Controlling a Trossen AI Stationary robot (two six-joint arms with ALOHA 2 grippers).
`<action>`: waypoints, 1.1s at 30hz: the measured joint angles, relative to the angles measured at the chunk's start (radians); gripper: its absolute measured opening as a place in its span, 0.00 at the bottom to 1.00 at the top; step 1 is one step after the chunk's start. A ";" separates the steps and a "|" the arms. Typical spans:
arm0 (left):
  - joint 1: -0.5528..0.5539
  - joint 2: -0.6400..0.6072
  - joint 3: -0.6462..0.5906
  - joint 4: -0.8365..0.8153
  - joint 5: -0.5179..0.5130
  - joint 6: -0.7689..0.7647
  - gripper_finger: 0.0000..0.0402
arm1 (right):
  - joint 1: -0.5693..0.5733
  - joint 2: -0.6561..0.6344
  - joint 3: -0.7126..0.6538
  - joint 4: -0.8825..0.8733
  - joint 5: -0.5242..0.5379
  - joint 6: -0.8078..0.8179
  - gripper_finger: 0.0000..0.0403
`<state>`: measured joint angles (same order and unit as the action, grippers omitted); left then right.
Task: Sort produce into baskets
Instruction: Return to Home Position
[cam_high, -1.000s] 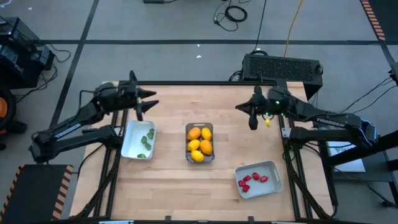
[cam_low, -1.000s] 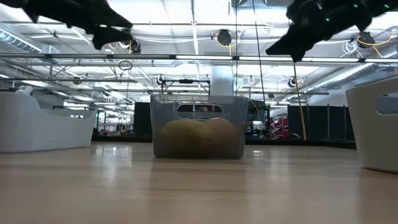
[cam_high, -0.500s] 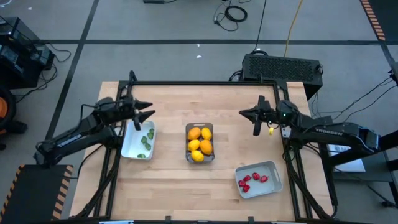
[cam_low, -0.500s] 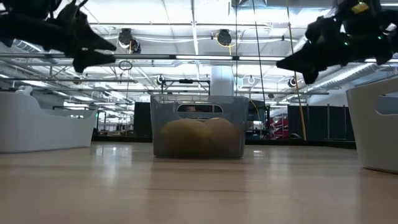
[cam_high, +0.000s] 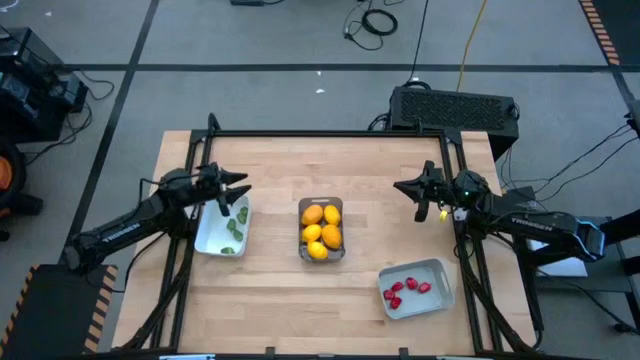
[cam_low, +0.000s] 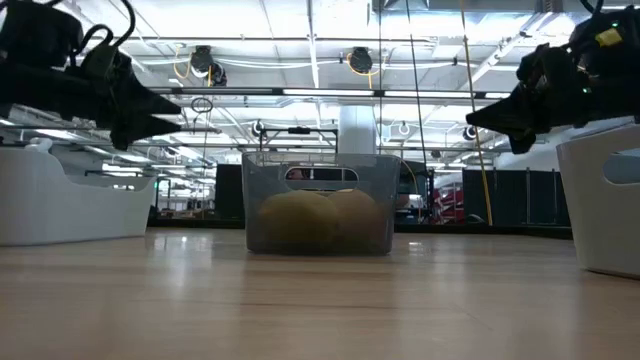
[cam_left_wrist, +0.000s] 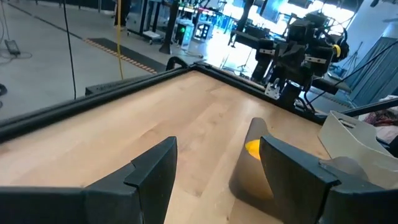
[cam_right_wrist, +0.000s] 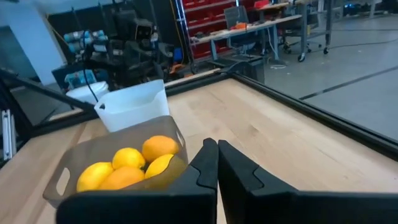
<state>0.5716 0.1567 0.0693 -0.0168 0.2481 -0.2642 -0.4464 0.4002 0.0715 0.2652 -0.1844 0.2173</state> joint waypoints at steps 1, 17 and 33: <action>0.000 -0.004 -0.009 0.002 0.000 -0.011 0.59 | -0.003 -0.012 -0.007 0.001 0.000 0.004 0.00; -0.001 -0.022 -0.046 0.066 -0.149 0.136 0.59 | -0.064 -0.073 -0.058 0.042 0.029 -0.131 0.00; -0.001 -0.005 -0.044 -0.012 -0.234 0.195 0.59 | -0.064 -0.057 -0.058 -0.030 0.133 -0.153 0.00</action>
